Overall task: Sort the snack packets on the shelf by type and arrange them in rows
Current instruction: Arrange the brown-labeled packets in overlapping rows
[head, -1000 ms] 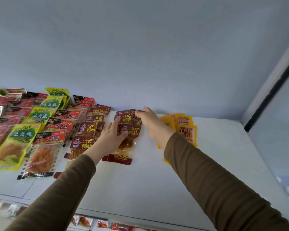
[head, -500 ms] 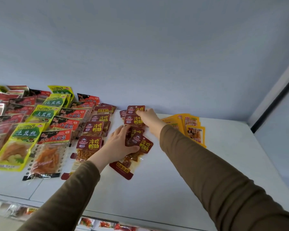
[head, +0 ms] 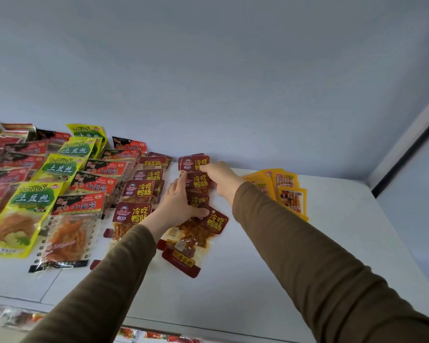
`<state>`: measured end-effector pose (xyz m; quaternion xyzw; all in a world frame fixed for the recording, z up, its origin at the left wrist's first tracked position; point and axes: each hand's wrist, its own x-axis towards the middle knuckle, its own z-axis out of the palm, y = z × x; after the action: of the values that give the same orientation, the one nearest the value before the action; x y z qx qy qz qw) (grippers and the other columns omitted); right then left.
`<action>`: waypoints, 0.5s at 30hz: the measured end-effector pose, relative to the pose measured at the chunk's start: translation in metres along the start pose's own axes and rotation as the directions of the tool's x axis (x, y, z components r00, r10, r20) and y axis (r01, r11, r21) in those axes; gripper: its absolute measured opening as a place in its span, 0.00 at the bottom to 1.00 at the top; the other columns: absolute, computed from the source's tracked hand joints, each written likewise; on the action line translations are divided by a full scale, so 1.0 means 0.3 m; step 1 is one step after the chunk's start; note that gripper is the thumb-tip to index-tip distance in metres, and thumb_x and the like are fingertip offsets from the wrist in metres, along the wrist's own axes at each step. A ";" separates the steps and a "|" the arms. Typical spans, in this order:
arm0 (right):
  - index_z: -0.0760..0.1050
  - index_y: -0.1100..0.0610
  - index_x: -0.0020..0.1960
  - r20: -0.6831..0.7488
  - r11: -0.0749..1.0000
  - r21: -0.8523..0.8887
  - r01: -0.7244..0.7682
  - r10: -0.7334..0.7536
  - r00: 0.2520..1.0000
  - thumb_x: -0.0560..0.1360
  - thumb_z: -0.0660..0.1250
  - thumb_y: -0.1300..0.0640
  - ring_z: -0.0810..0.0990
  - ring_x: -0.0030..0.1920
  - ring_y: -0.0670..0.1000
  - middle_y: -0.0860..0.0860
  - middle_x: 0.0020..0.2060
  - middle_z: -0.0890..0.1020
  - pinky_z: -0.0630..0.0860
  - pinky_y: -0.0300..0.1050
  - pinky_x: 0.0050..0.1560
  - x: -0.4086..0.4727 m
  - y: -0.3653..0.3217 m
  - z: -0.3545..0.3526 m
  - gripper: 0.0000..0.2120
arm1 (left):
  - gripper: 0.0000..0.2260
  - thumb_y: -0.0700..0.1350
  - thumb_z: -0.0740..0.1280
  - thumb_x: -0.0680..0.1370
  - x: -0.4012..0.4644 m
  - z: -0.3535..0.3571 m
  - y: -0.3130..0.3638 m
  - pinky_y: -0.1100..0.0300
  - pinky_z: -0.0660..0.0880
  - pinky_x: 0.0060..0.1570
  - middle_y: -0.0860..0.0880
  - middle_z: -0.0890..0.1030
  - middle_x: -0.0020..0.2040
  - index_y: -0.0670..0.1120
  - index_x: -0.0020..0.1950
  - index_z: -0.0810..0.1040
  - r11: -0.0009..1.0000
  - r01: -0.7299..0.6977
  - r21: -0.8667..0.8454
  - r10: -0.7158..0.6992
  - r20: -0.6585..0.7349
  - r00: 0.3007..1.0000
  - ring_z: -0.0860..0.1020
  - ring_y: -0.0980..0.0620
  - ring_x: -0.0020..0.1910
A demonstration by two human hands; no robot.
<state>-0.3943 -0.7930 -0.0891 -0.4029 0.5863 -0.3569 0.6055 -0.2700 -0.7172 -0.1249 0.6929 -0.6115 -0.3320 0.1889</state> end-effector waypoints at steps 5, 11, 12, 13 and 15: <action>0.76 0.57 0.60 0.036 0.998 -0.028 0.057 -0.056 0.998 0.84 0.63 0.53 0.82 0.45 0.51 0.54 0.50 0.83 0.75 0.43 0.37 -0.002 0.034 0.000 0.09 | 0.56 0.52 0.79 0.73 -0.013 0.015 -0.009 0.36 0.55 0.79 0.50 0.47 0.85 0.56 0.83 0.36 0.998 -0.062 -0.017 0.062 -0.031 0.998 0.52 0.42 0.83; 0.76 0.60 0.64 -0.001 0.993 0.046 0.109 -0.109 0.994 0.84 0.62 0.60 0.83 0.57 0.58 0.58 0.57 0.84 0.79 0.58 0.61 0.024 0.090 -0.002 0.10 | 0.50 0.64 0.71 0.76 -0.111 0.016 -0.011 0.40 0.50 0.79 0.51 0.36 0.84 0.60 0.82 0.35 0.993 -0.105 0.056 0.112 -0.131 0.985 0.44 0.42 0.83; 0.76 0.60 0.64 -0.003 0.993 0.058 0.107 -0.107 0.994 0.84 0.62 0.61 0.83 0.57 0.59 0.58 0.57 0.84 0.79 0.60 0.62 0.029 0.095 -0.005 0.11 | 0.48 0.68 0.67 0.76 -0.144 0.020 -0.020 0.42 0.49 0.79 0.52 0.36 0.84 0.62 0.81 0.36 0.982 -0.144 0.124 0.164 -0.165 0.973 0.43 0.43 0.83; 0.76 0.60 0.64 0.002 0.992 0.069 0.107 -0.107 0.994 0.84 0.62 0.62 0.83 0.57 0.59 0.59 0.57 0.84 0.79 0.60 0.62 0.033 0.098 -0.010 0.11 | 0.45 0.71 0.64 0.76 -0.177 0.029 -0.030 0.43 0.46 0.78 0.52 0.36 0.84 0.63 0.81 0.37 0.957 -0.193 0.217 0.231 -0.169 0.958 0.41 0.44 0.83; 0.76 0.61 0.64 0.014 0.990 0.083 0.110 -0.112 0.994 0.84 0.61 0.64 0.83 0.57 0.59 0.59 0.57 0.84 0.80 0.59 0.60 0.037 0.102 -0.015 0.10 | 0.39 0.75 0.55 0.76 -0.241 0.057 -0.046 0.45 0.39 0.76 0.54 0.33 0.83 0.67 0.81 0.39 0.883 -0.264 0.388 0.317 -0.078 0.945 0.35 0.46 0.82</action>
<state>-0.3994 -0.7904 -0.1215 -0.4129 0.5421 -0.4101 0.6062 -0.2740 -0.6419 -0.1296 0.6378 -0.7457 -0.1288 0.1437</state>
